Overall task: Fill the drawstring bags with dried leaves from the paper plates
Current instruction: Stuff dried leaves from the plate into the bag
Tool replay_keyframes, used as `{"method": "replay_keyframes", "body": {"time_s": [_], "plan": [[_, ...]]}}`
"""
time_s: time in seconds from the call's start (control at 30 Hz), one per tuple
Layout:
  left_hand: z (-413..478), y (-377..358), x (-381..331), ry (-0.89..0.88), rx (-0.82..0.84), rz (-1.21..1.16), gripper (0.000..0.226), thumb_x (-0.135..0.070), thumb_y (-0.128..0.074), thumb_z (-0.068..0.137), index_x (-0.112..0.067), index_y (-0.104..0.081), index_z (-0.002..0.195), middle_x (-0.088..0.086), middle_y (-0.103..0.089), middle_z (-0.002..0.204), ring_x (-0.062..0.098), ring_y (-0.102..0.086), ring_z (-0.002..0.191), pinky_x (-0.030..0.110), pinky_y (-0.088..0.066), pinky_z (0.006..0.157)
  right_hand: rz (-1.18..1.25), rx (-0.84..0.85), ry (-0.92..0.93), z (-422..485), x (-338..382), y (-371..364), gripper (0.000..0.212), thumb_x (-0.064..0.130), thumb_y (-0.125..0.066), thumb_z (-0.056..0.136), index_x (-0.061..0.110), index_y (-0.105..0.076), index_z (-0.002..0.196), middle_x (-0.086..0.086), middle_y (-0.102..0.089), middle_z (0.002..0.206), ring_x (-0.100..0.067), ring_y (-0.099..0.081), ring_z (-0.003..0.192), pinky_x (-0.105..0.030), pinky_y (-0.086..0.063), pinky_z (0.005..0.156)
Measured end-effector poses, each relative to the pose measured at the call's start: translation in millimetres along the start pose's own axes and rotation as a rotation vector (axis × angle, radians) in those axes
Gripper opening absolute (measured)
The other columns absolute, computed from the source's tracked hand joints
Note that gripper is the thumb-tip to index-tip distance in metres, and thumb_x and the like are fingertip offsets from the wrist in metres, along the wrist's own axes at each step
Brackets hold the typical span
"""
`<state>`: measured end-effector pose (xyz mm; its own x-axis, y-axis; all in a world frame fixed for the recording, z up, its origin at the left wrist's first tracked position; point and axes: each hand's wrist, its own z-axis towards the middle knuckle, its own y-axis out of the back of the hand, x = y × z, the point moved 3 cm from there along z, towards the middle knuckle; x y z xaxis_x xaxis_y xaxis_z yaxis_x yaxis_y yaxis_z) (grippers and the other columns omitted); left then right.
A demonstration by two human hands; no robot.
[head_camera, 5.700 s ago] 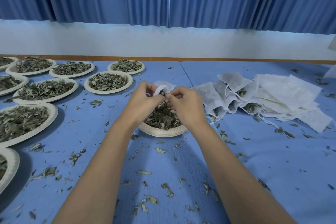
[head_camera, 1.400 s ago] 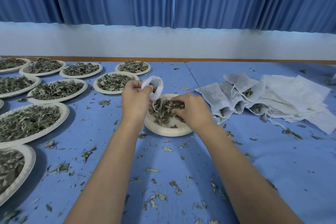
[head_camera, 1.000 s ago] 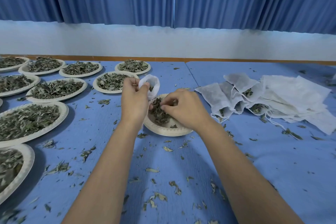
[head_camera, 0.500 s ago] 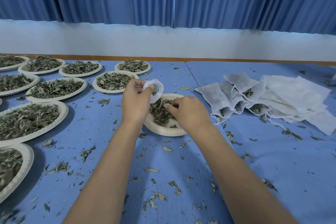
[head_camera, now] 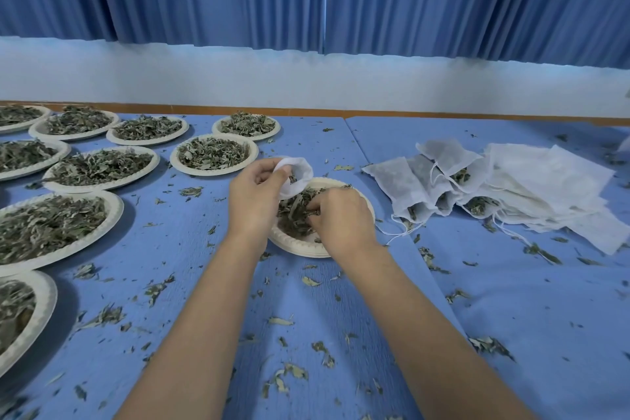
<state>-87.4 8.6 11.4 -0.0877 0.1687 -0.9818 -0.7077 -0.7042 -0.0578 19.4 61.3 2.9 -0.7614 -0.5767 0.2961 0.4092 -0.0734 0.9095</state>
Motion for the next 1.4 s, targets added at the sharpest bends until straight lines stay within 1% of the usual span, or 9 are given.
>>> {"method": "replay_keyframes", "body": {"time_s": [0.2,0.33,0.43,0.57,0.7,0.87,1.1,1.23,1.4], "plan": [[-1.3,-2.5,4.5,-0.049,-0.049,0.072,0.005,-0.024,-0.067,0.088,-0.025,-0.070,0.085,-0.012,-0.067,0.081,-0.002,-0.058,0.073,0.015,-0.046,0.070,0.261,-0.097,-0.065,6.4,-15.4,9.4,0.023,0.000,-0.056,0.081,0.005,-0.075,0.093,-0.013,-0.073,0.093,-0.029,-0.066,0.082,-0.039,-0.054,0.072],[-1.1,-4.0,7.2,-0.061,-0.066,0.114,0.005,-0.029,-0.065,0.089,-0.027,-0.069,0.086,-0.015,-0.067,0.086,-0.006,-0.058,0.079,0.013,-0.045,0.073,0.684,-0.064,-0.227,12.6,-35.7,25.0,0.008,0.011,-0.077,0.075,0.016,-0.077,0.082,0.007,-0.071,0.073,-0.005,-0.060,0.058,-0.017,-0.051,0.056],[-0.4,-6.5,8.6,-0.075,-0.053,0.130,0.007,-0.032,-0.064,0.089,-0.028,-0.070,0.087,-0.021,-0.064,0.083,-0.011,-0.056,0.077,0.011,-0.044,0.072,0.990,0.078,-0.312,12.8,-40.6,26.4,0.019,0.012,-0.084,0.068,0.024,-0.069,0.071,0.013,-0.067,0.075,-0.005,-0.064,0.072,-0.018,-0.053,0.062],[-2.6,-10.6,8.9,-0.059,-0.014,0.085,0.009,-0.027,-0.063,0.090,-0.025,-0.071,0.088,-0.017,-0.066,0.078,-0.008,-0.059,0.067,0.004,-0.043,0.062,1.201,0.163,-0.285,13.8,-35.1,23.0,0.019,0.008,-0.082,0.069,0.015,-0.072,0.083,-0.001,-0.074,0.085,-0.014,-0.069,0.085,-0.029,-0.056,0.079],[-5.2,-14.2,6.5,0.019,0.029,-0.040,0.014,-0.021,-0.061,0.092,-0.025,-0.069,0.082,-0.010,-0.065,0.075,0.002,-0.059,0.065,0.010,-0.047,0.060,1.109,0.079,-0.259,12.3,-30.2,20.8,0.023,0.007,-0.082,0.069,0.024,-0.068,0.069,0.019,-0.068,0.060,0.007,-0.064,0.061,-0.010,-0.051,0.060],[-10.4,-18.4,5.4,0.090,0.160,-0.108,0.021,-0.019,-0.064,0.089,-0.029,-0.071,0.071,-0.015,-0.067,0.070,0.001,-0.061,0.069,0.013,-0.046,0.061,0.957,-0.022,-0.232,9.7,-24.8,17.1,0.017,0.010,-0.078,0.073,0.025,-0.073,0.066,0.002,-0.073,0.074,-0.020,-0.070,0.080,-0.038,-0.057,0.081],[-11.2,-25.1,5.1,-0.012,0.312,0.015,0.021,-0.010,-0.065,0.086,-0.031,-0.067,0.083,-0.014,-0.048,0.056,-0.005,-0.048,0.053,0.005,-0.038,0.052,0.903,-0.107,-0.305,13.1,-28.2,17.9,0.008,0.011,-0.076,0.076,0.018,-0.076,0.078,-0.002,-0.075,0.081,-0.018,-0.069,0.081,-0.040,-0.056,0.081],[-6.6,-21.8,5.7,-0.074,0.367,0.075,0.021,-0.007,-0.067,0.086,-0.029,-0.066,0.085,-0.008,-0.042,0.059,0.000,-0.044,0.053,0.007,-0.037,0.053,1.025,0.020,-0.349,12.4,-32.4,17.0,0.011,0.007,-0.075,0.077,0.018,-0.074,0.077,-0.006,-0.074,0.086,-0.024,-0.069,0.091,-0.040,-0.055,0.088],[-4.0,-14.1,9.0,-0.036,0.381,0.093,0.023,-0.001,-0.064,0.085,-0.024,-0.067,0.084,-0.001,-0.048,0.065,0.005,-0.049,0.060,0.011,-0.042,0.055,1.253,0.286,-0.354,9.1,-37.7,17.8,0.019,-0.002,-0.069,0.081,0.004,-0.072,0.098,-0.012,-0.073,0.091,-0.019,-0.070,0.084,-0.027,-0.058,0.077]]}}
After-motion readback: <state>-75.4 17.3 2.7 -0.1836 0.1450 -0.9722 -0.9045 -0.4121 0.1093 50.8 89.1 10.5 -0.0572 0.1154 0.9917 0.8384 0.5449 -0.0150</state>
